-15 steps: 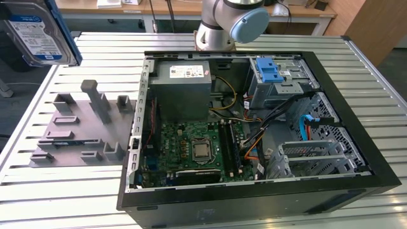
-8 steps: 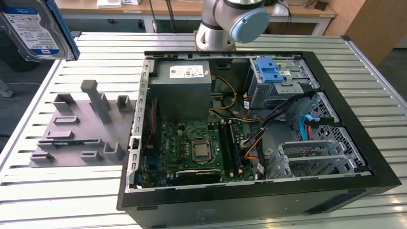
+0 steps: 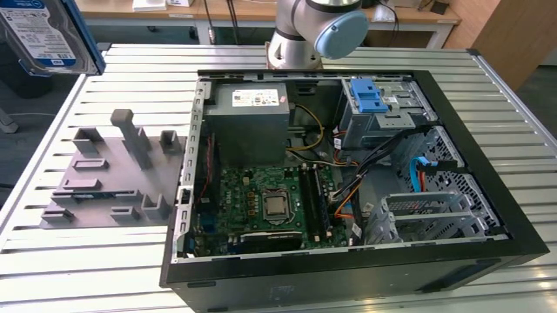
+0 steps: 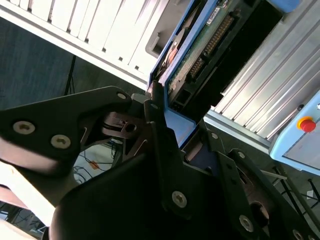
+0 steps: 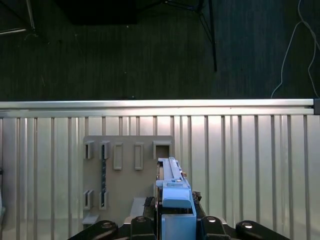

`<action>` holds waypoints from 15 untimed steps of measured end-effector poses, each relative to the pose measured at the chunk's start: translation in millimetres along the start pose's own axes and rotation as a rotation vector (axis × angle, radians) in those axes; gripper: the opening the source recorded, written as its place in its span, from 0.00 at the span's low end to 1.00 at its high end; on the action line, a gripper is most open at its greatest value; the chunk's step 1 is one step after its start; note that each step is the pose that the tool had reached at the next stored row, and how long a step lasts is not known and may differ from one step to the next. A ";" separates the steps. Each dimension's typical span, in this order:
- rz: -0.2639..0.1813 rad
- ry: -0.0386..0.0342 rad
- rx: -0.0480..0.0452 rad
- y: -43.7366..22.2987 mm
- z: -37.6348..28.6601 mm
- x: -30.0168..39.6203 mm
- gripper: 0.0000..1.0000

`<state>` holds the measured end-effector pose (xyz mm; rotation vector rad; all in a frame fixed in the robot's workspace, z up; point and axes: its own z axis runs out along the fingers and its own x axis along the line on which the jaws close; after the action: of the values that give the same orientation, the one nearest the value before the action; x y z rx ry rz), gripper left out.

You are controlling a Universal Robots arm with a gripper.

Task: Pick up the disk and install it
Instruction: 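Pick up the disk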

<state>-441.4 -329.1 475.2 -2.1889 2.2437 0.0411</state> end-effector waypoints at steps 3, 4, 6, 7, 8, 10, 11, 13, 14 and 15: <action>0.000 -0.0001 0.0002 0.0 0.0 0.0 0.36; 0.000 -0.0001 0.0002 0.0 0.0 0.0 0.36; 0.000 0.0000 -0.0001 0.1 -0.2 0.8 0.36; 0.000 0.0000 -0.0001 0.0 -0.2 1.9 0.36; 0.000 -0.0001 0.0001 -0.1 -0.1 3.0 0.36; 0.000 -0.0001 0.0000 -0.1 -0.2 5.0 0.36; 0.000 -0.0001 0.0002 -0.3 -0.1 5.6 0.36; 0.000 -0.0001 0.0002 -1.5 -0.2 6.0 0.36; 0.000 -0.0001 0.0001 -2.7 -0.2 6.1 0.36; 0.000 -0.0001 0.0001 -4.5 -0.3 6.1 0.36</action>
<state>-437.1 -335.3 475.2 -2.1888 2.2436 0.0411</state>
